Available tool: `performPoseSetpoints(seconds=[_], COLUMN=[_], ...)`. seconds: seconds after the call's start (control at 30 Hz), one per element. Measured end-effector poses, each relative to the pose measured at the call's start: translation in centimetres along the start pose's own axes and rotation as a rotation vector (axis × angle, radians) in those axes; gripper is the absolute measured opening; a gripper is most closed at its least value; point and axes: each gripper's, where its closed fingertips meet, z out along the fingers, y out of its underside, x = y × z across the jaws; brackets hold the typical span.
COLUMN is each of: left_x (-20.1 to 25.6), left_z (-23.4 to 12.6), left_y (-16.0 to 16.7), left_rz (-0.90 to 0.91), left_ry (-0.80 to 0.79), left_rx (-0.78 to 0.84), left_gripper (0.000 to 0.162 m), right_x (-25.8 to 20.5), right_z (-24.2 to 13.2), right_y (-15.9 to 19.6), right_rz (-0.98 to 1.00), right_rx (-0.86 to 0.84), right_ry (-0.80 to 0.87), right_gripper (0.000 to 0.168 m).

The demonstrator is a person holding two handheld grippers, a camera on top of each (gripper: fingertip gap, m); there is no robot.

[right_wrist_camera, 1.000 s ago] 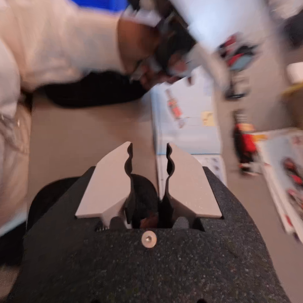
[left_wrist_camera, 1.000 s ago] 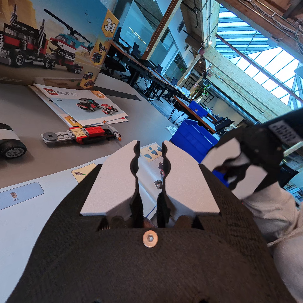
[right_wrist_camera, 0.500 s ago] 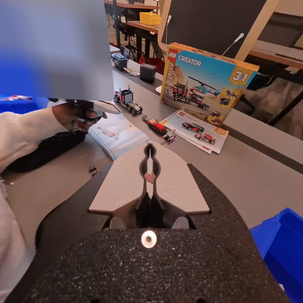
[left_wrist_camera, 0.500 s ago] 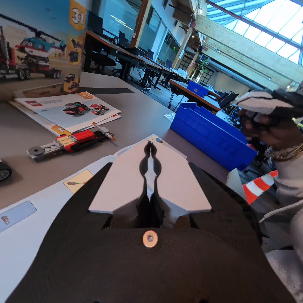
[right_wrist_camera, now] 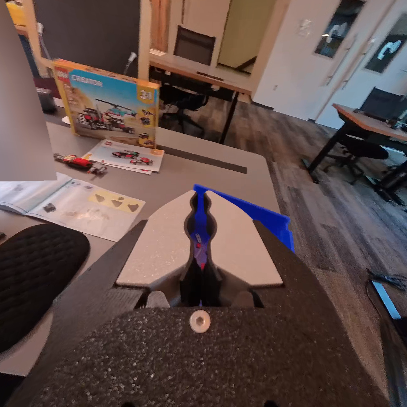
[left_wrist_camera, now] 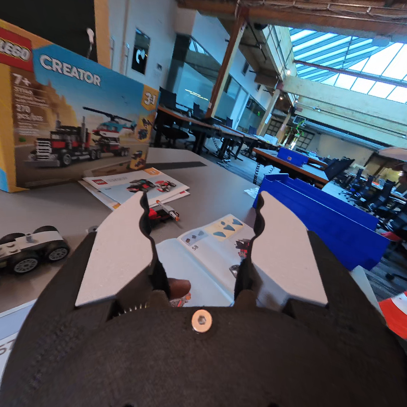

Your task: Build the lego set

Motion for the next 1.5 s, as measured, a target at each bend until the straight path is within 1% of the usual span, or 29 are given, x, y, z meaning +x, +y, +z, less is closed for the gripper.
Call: performPoseSetpoints(seconds=[0.03, 0.07, 0.1, 0.13, 0.23, 0.27, 0.3, 0.33, 0.43, 0.53, 0.57, 0.63, 0.73, 0.77, 0.8, 0.83, 0.87, 0.9, 0.93, 1.03, 1.07, 1.1, 1.17, 1.2, 1.23, 1.3, 1.33, 1.4, 1.5], left_x=[0.0, 0.3, 1.1, 1.9, 1.5, 1.2, 0.9, 0.7, 0.4, 0.3, 0.3, 1.0, 1.8, 1.9, 2.0, 2.1, 2.3, 2.7, 3.1, 4.8, 5.4, 6.1, 7.6, 8.2, 8.7, 10.2, 10.9, 11.6, 11.6], left_z=[-0.1, -0.3, -0.6, -1.1, -2.1, -2.3, -2.4, -2.4, -2.2, -1.8, -1.6, -1.4, -0.7, -0.7, -0.6, -0.7, -0.7, -0.7, -0.8, -0.6, -0.5, -0.6, -1.1, -1.5, -2.1, -3.7, -4.6, -6.5, -10.0], left_y=[-0.3, -0.5, -0.8, -1.4, -3.0, -3.2, -3.4, -3.5, -3.9, -4.5, -4.7, -4.5, -4.1, -4.1, -4.2, -4.3, -4.4, -4.4, -4.4, -4.1, -3.5, -3.0, -2.4, -2.3, -2.4, -3.0, -3.6, -4.5, -4.9], left_rz=[0.015, 0.038, 0.068, 0.099, 0.191, 0.211, 0.220, 0.221, 0.232, 0.288, 0.310, 0.363, 0.371, 0.372, 0.376, 0.383, 0.392, 0.400, 0.404, 0.321, 0.282, 0.261, 0.274, 0.291, 0.311, 0.344, 0.341, 0.322, 0.317], left_ry=[-0.004, 0.016, 0.072, 0.123, 0.069, 0.043, 0.021, 0.003, -0.045, -0.102, -0.110, -0.088, -0.053, -0.052, -0.058, -0.065, -0.066, -0.066, -0.064, -0.040, -0.024, -0.006, 0.029, 0.038, 0.052, 0.116, 0.143, 0.164, 0.150], left_rx=[0.015, 0.032, 0.051, 0.086, 0.205, 0.219, 0.225, 0.224, 0.225, 0.226, 0.218, 0.172, 0.092, 0.073, 0.062, 0.054, 0.045, 0.033, 0.024, -0.019, -0.058, -0.091, -0.114, -0.115, -0.114, -0.083, -0.050, -0.005, -0.029], left_gripper=[0.091, 0.075, 0.027, 0.001, 0.000, 0.002, 0.007, 0.017, 0.046, 0.072, 0.067, 0.000, 0.000, 0.001, 0.003, 0.007, 0.010, 0.017, 0.033, 0.102, 0.117, 0.123, 0.121, 0.110, 0.082, 0.006, 0.000, 0.000, 0.011], right_x=[0.8, 1.5, 2.1, 2.5, 2.8, 2.9, 2.8, 2.5, 2.7, 4.0, 4.2, 4.7, 5.1, 5.2, 5.3, 5.1, 4.6, 4.0, 3.3, 2.5, 2.6, 2.9, 3.6, 3.8, 3.5, 2.1, 1.1, -1.6, -6.7], right_z=[-0.3, -0.5, -0.6, -0.5, -0.5, -0.6, -0.9, -1.1, -1.4, -1.6, -1.6, -1.4, -1.0, -0.9, -0.9, -1.0, -1.1, -1.3, -1.5, -1.7, -1.6, -1.4, -0.7, -0.3, 0.1, 1.0, 1.4, 2.2, 3.4], right_y=[0.9, 2.0, 3.1, 4.2, 7.3, 8.1, 8.8, 9.4, 10.6, 11.5, 11.6, 11.8, 12.1, 12.3, 12.4, 12.3, 12.0, 11.5, 11.0, 10.5, 10.7, 10.9, 11.1, 10.6, 9.6, 6.8, 5.3, 2.6, 0.3], right_rz=[0.009, 0.019, 0.028, 0.036, 0.033, 0.029, 0.022, 0.023, 0.071, 0.098, 0.108, 0.132, 0.143, 0.143, 0.141, 0.128, 0.118, 0.112, 0.107, 0.076, 0.074, 0.082, 0.122, 0.139, 0.143, 0.105, 0.069, -0.011, -0.130], right_rx=[-0.018, -0.046, -0.079, -0.112, -0.187, -0.198, -0.209, -0.206, -0.173, -0.120, -0.099, -0.051, 0.000, 0.007, 0.011, 0.016, 0.037, 0.063, 0.086, 0.120, 0.114, 0.101, 0.062, 0.051, 0.051, 0.078, 0.095, 0.118, 0.106], right_ry=[0.028, 0.055, 0.073, 0.080, 0.059, 0.060, 0.038, 0.002, -0.024, 0.020, 0.019, 0.027, 0.031, 0.034, 0.032, 0.016, -0.018, -0.064, -0.110, -0.151, -0.144, -0.134, -0.105, -0.099, -0.108, -0.153, -0.174, -0.225, -0.326], right_gripper=[0.013, 0.026, 0.044, 0.056, 0.059, 0.049, 0.017, 0.002, 0.001, 0.014, 0.021, 0.044, 0.056, 0.056, 0.046, 0.012, 0.000, 0.000, 0.000, 0.003, 0.006, 0.012, 0.017, 0.020, 0.022, 0.025, 0.026, 0.028, 0.033])
